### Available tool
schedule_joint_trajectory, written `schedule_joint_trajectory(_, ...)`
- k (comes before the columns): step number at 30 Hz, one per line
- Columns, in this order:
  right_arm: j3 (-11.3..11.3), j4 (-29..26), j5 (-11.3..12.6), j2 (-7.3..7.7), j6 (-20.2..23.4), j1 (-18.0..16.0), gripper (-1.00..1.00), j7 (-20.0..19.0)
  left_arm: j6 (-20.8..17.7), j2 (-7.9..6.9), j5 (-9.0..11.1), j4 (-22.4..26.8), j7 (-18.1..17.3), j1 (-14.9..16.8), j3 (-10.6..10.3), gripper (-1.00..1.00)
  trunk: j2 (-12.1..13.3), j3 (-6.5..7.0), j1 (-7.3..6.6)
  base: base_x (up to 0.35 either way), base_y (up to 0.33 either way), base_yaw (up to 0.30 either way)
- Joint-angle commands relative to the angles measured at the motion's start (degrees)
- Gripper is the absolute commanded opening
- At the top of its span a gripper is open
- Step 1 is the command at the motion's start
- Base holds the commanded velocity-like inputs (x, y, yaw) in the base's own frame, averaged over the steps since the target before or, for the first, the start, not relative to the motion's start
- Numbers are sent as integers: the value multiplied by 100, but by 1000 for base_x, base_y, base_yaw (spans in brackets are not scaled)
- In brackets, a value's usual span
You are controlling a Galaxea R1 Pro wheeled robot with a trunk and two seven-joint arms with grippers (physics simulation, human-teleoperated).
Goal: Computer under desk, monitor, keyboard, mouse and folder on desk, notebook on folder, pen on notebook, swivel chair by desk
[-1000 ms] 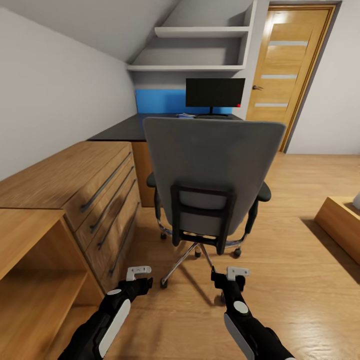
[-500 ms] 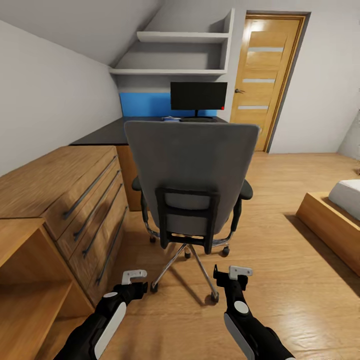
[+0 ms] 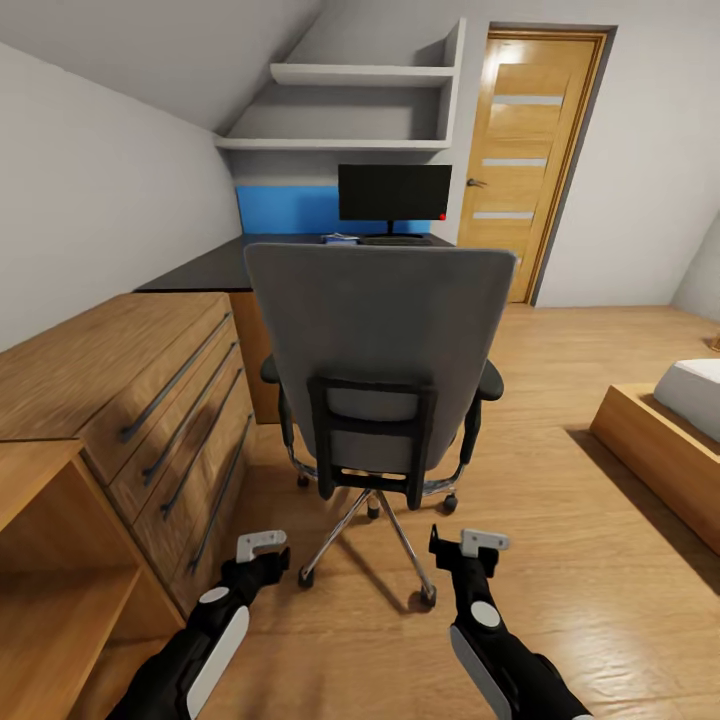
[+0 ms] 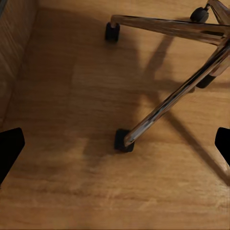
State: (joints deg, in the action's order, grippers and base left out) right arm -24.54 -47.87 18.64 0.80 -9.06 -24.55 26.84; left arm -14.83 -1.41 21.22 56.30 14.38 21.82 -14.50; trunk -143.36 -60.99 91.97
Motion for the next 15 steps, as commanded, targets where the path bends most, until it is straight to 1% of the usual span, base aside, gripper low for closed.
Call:
schedule_joint_trajectory(1, -37, -16, 57, 28, -52, -6, 100, 40, 20, -10, 57, -1, 60, 6, -22, 100, -2, -5, -1, 2, 0, -1)
schedule_joint_trajectory(5, -23, -95, 49, 135, -81, -6, 100, 40, 91, -23, 55, -25, 71, 52, 29, 100, -2, -5, -1, 1, 0, 0)
schedule_joint_trajectory(6, -7, -138, 47, 196, -83, -10, 100, 40, 92, -27, 61, -53, 72, 141, 86, 100, -2, -5, -1, 0, 0, 0)
schedule_joint_trajectory(7, 42, -177, 46, 259, -79, -15, 100, 37, 46, -22, 66, -186, 64, 308, 170, 100, -2, -5, -1, 0, 0, 0)
schedule_joint_trajectory(8, 76, -193, 45, 288, -76, -20, 100, 35, 19, -17, 68, -282, 55, 395, 208, 100, -2, -5, -1, 0, 0, 0)
schedule_joint_trajectory(11, 176, -219, 46, 347, -68, -32, 100, 17, -18, -3, 67, -495, 31, 566, 286, 100, -2, -5, -1, 0, 0, 0)
schedule_joint_trajectory(15, 303, -231, 50, 395, -69, -44, 100, -3, -4, 15, 61, -623, 14, 686, 328, 100, -2, -5, -1, 0, 0, 0)
